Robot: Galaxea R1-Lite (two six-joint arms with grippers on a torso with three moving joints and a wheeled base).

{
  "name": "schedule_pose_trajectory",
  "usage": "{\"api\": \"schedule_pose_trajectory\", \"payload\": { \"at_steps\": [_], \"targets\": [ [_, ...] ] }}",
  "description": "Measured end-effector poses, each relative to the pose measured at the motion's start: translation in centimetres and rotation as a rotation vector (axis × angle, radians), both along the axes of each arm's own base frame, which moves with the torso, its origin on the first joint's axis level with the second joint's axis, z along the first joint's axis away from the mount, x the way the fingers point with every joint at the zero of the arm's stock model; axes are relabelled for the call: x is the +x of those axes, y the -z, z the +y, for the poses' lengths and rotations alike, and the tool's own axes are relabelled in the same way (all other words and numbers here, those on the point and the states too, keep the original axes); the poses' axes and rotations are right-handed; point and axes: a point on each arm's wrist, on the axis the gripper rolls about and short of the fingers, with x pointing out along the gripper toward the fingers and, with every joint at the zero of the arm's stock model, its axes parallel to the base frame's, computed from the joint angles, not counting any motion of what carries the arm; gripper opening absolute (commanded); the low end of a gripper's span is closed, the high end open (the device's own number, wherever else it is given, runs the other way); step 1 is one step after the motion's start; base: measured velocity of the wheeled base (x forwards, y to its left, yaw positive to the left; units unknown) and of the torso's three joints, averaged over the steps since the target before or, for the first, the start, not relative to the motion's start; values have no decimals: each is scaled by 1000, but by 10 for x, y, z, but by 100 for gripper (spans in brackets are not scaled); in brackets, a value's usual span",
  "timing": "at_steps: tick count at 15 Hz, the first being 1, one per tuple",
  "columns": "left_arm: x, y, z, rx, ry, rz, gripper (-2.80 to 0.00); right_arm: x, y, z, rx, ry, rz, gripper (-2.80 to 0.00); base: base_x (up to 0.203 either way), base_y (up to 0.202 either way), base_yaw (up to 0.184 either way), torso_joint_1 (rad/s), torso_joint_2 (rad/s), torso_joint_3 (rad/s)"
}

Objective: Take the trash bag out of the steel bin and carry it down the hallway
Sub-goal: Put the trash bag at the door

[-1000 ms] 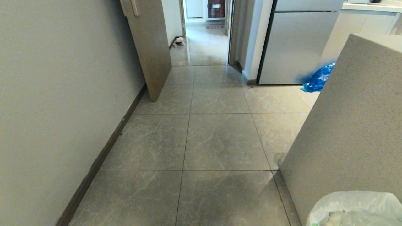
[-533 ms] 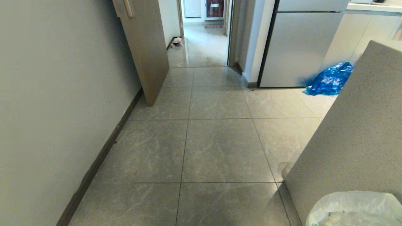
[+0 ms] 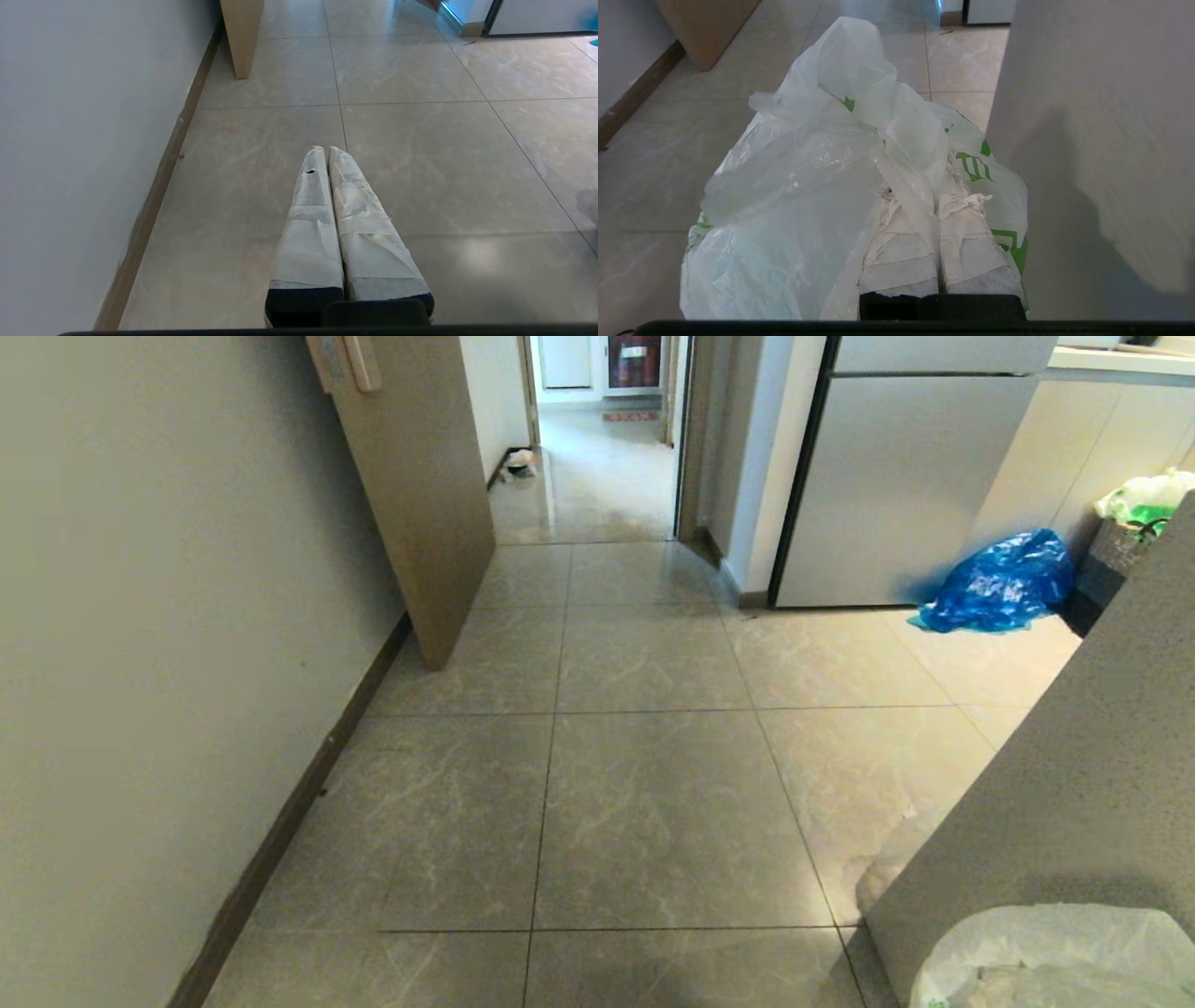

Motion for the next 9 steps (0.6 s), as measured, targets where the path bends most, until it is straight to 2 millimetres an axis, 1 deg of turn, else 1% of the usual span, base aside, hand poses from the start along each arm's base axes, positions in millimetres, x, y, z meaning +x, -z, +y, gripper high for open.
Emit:
{"api": "schedule_pose_trajectory", "payload": {
  "at_steps": [9],
  "targets": [
    [0,0,0,0,0,0,-280,0,0,0,0,0,0,-280,182,0,-3,2,1,2]
  ]
}}
